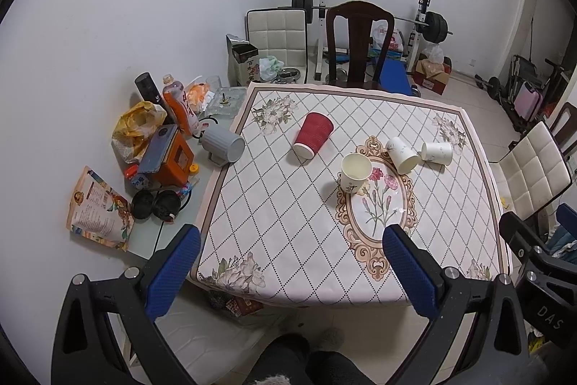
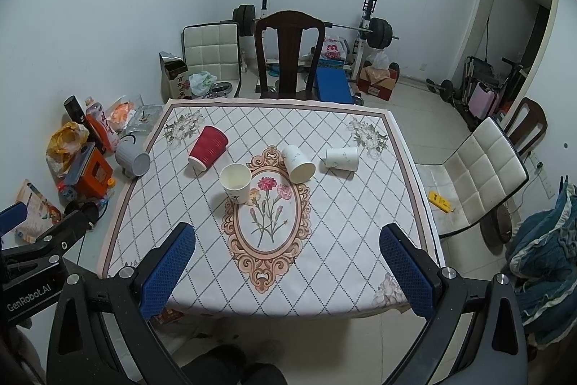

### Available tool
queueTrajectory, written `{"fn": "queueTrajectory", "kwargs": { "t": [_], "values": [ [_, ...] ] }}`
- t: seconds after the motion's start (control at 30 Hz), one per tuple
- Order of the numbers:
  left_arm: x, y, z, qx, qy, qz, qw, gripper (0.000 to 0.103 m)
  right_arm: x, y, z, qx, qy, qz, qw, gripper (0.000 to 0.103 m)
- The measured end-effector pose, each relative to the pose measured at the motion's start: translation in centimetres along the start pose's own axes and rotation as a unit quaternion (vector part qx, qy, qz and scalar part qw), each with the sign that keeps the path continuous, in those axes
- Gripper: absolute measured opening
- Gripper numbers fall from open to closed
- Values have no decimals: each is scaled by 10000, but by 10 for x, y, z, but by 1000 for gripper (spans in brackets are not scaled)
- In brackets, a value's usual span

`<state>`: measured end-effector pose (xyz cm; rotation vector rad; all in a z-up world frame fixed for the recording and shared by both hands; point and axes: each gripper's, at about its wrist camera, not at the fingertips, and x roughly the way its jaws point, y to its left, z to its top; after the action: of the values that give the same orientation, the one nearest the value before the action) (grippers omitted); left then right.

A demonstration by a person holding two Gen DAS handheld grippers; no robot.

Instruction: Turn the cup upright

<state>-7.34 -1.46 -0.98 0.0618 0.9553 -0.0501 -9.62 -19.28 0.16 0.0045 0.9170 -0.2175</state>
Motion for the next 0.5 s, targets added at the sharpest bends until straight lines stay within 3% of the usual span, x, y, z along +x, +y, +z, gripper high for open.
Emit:
{"fn": "queueTrajectory", "kwargs": {
  "t": [0.5],
  "values": [
    [0,5,-1,-32,6,13,10000,103,2,7,3,-28,42,38,10000,103]
  ]
}}
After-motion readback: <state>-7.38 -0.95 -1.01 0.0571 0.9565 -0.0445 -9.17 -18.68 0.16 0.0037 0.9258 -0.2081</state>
